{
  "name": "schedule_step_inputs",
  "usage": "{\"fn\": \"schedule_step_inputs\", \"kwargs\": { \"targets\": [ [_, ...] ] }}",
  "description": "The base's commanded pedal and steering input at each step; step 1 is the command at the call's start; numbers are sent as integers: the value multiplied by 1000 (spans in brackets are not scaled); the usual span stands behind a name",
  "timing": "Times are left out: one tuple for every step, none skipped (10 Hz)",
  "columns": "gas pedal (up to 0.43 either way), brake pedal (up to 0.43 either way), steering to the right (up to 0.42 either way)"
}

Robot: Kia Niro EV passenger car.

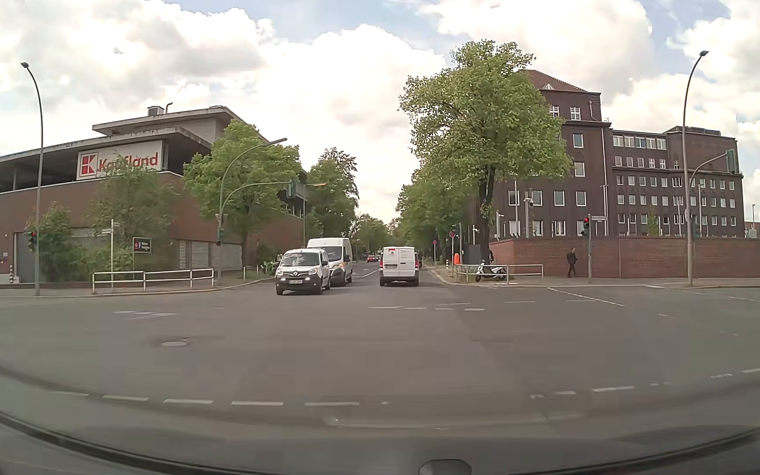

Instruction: Follow the waypoints while adhering to traffic rules and regulations

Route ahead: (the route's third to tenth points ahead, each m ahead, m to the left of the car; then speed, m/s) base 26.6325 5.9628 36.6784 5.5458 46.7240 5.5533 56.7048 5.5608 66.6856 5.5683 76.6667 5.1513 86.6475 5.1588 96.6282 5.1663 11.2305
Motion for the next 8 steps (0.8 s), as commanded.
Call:
{"fn": "schedule_step_inputs", "kwargs": {
  "targets": [
    [79,24,-1],
    [79,18,-2],
    [79,24,-2],
    [79,18,-2],
    [79,18,-2],
    [79,18,-2],
    [79,24,-2],
    [110,18,-2]
  ]
}}
